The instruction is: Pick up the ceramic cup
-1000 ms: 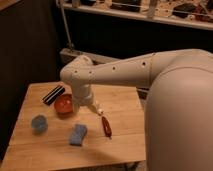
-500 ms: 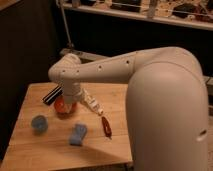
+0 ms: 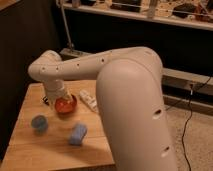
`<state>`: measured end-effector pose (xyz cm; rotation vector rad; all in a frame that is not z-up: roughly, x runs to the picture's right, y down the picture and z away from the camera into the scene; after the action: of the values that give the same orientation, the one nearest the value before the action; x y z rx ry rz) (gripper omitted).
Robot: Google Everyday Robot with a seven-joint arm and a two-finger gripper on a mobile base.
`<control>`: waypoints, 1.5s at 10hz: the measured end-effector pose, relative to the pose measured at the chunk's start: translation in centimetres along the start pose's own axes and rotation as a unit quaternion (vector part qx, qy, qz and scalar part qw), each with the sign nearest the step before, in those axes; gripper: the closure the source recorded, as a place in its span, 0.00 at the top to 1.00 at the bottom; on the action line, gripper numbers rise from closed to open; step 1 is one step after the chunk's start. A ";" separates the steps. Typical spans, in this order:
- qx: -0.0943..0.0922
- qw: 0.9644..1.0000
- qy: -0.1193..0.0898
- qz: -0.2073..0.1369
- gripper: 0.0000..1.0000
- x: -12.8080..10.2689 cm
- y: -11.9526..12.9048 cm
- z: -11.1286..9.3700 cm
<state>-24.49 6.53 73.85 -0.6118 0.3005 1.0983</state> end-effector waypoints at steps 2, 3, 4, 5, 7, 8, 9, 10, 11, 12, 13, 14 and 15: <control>-0.031 0.999 0.009 -0.039 0.65 -0.9 3.4 1.1; -0.038 0.998 0.012 -0.054 0.65 -1.1 4.5 1.6; -0.042 0.997 0.015 -0.066 0.65 -1.2 5.2 2.1; -0.044 0.996 0.019 -0.079 0.65 -1.4 6.1 2.8; -0.036 0.993 0.028 -0.106 0.65 -1.8 7.1 4.5; -0.032 0.992 0.032 -0.116 0.65 -1.9 7.5 5.2; -0.029 0.991 0.037 -0.126 0.65 -2.0 8.1 6.0; -0.022 0.990 0.043 -0.136 0.65 -2.2 8.4 7.0; -0.020 0.989 0.047 -0.141 0.65 -2.2 8.7 7.5; -0.018 0.987 0.051 -0.149 0.65 -2.2 9.1 8.0; -0.016 0.987 0.053 -0.153 0.65 -2.1 9.3 8.4; -0.015 0.986 0.056 -0.156 0.65 -2.1 9.5 8.6; -0.017 0.985 0.060 -0.158 0.65 -2.1 9.7 9.0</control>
<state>-34.67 13.45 79.10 -0.7311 0.2781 0.7637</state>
